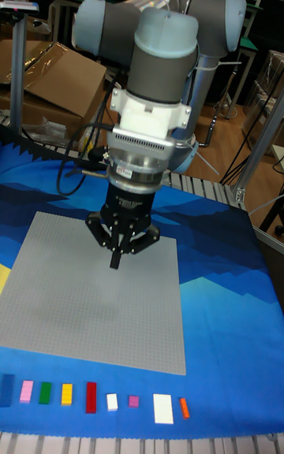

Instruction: Stack small Lego blocks one on top of the other

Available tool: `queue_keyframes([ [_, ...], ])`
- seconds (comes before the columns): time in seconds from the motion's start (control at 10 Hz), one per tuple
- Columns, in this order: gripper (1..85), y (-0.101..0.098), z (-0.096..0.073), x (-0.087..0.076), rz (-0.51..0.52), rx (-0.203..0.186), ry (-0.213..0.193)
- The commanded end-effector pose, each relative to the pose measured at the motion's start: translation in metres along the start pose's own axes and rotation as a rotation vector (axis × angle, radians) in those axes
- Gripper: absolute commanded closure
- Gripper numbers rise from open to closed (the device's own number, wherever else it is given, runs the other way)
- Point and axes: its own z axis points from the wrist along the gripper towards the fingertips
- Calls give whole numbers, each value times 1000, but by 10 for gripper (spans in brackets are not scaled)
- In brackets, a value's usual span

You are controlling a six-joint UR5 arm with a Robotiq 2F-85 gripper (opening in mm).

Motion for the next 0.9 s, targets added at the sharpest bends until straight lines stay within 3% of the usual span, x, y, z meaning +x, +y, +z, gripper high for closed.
queue_keyframes([
  [0.0, 847, 0, 21, -19, -21, 8, 11],
  [0.2, 847, 16, 21, -9, 26, -52, 49],
  [0.3, 847, 16, 21, -7, 76, -50, 56],
  [0.5, 847, 19, 21, -17, 139, -64, 23],
  [0.7, 847, 8, 21, -21, 140, -22, 4],
  [0.8, 847, 9, 21, -26, 106, -26, -16],
])
